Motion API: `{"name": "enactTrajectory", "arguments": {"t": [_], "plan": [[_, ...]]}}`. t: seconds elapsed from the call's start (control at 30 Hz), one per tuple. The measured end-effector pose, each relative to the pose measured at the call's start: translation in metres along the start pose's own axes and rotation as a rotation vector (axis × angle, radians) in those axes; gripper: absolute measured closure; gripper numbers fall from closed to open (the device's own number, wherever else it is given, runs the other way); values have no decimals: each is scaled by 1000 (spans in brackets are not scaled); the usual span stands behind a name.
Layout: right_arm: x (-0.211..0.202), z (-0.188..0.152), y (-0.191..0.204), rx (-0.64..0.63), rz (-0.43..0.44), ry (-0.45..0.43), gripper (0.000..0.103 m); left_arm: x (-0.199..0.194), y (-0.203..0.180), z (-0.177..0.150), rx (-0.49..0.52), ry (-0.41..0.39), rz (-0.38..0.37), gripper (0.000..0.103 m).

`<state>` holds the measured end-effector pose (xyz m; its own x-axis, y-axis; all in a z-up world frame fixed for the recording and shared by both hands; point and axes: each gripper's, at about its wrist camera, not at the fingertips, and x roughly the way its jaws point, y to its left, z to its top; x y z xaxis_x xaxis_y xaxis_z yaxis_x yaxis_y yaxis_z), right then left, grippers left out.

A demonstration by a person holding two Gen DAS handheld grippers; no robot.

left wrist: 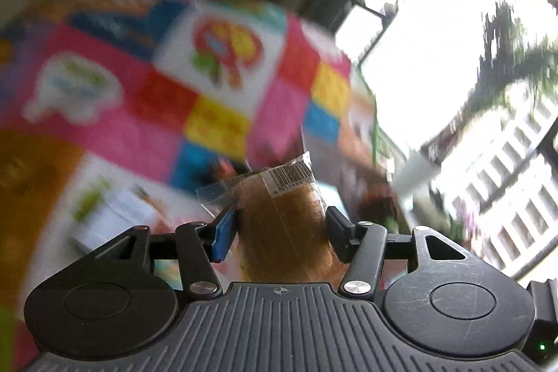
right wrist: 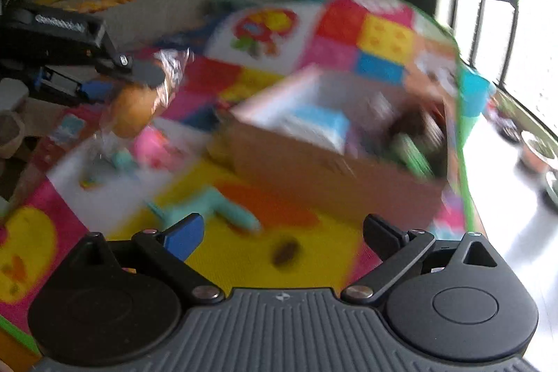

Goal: Organize objects
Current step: 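Lift the bread roll with the left tool while the right tool grasps the white charger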

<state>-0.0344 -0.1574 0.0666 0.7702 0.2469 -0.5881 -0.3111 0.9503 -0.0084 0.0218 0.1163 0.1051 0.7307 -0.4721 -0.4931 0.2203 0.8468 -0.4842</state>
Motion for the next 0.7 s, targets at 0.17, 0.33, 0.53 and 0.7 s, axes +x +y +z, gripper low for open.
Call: {"name": "enactTrajectory", "arguments": {"t": [0.17, 0.33, 0.53, 0.7], "plan": [[22, 44, 52, -38, 200, -16, 5, -46, 54, 7, -79, -64, 103, 43], [72, 73, 125, -176, 252, -38, 9, -64, 95, -4, -170, -62, 140, 43], [158, 99, 168, -145, 259, 107, 9, -77, 126, -3, -201, -104, 228, 44], [180, 90, 186, -226, 228, 148, 10, -68, 127, 0, -152, -71, 250, 43]]}}
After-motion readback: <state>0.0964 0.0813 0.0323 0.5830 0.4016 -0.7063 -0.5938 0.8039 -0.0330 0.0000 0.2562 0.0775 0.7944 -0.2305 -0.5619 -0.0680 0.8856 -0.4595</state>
